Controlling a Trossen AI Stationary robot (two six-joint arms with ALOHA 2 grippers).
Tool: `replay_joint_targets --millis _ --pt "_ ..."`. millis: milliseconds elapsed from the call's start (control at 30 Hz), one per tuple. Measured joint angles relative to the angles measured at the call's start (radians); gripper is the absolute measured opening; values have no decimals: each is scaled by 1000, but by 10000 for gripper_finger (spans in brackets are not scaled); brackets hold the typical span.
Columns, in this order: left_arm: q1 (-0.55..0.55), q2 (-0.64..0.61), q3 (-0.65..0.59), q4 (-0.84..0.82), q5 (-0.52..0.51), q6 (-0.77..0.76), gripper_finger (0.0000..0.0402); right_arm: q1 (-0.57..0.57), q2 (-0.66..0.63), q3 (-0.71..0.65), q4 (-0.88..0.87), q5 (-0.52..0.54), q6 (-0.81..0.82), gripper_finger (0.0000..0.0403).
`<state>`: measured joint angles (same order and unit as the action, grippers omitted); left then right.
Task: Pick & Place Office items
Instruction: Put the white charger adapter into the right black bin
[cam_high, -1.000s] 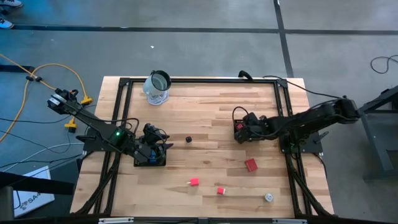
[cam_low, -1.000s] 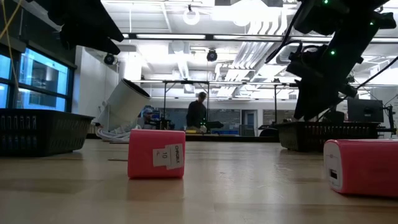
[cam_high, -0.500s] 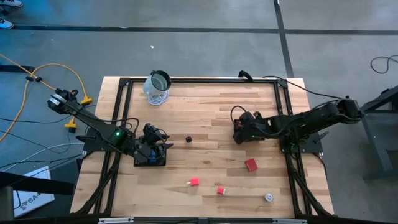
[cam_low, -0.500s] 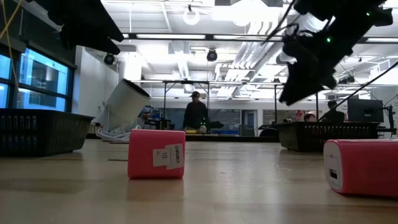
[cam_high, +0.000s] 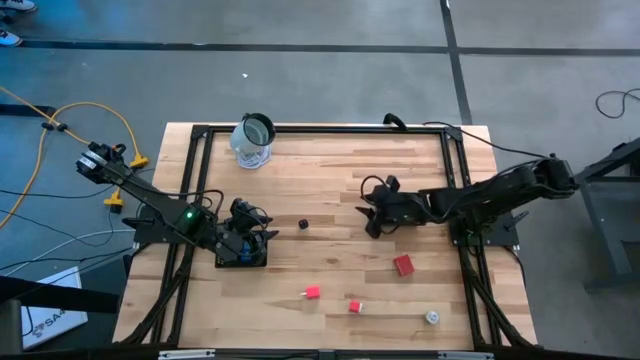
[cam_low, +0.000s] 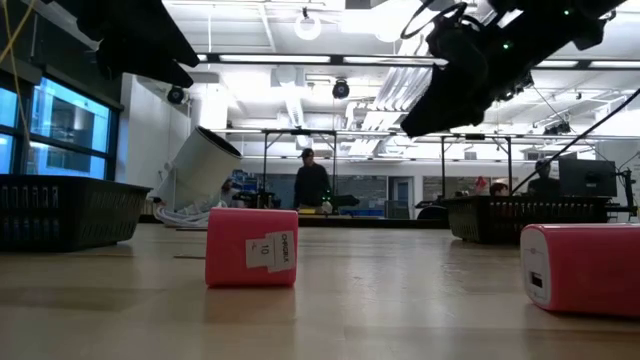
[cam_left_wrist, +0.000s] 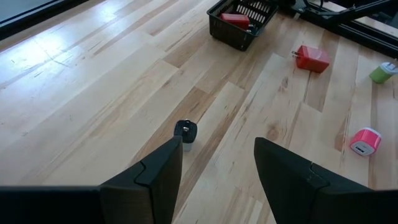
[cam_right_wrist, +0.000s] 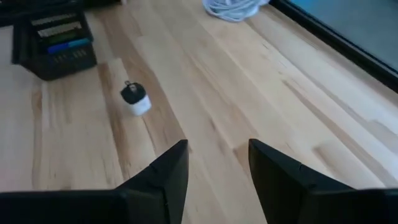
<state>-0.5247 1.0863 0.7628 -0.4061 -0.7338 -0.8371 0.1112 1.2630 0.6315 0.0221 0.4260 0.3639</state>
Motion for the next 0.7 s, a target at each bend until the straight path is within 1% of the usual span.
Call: replay_joint_targets --millis 167,467,567,700 --pt "0 0 0 0 0 0 194 -1 86 0 126 -44 -69 154" --pt "0 0 0 0 0 0 194 -35 298 0 359 -172 -113 153" --pt "0 0 0 0 0 0 194 -42 352 2 452 -204 -158 153" --pt "0 0 0 0 0 0 194 -42 412 43 476 -221 -206 153"
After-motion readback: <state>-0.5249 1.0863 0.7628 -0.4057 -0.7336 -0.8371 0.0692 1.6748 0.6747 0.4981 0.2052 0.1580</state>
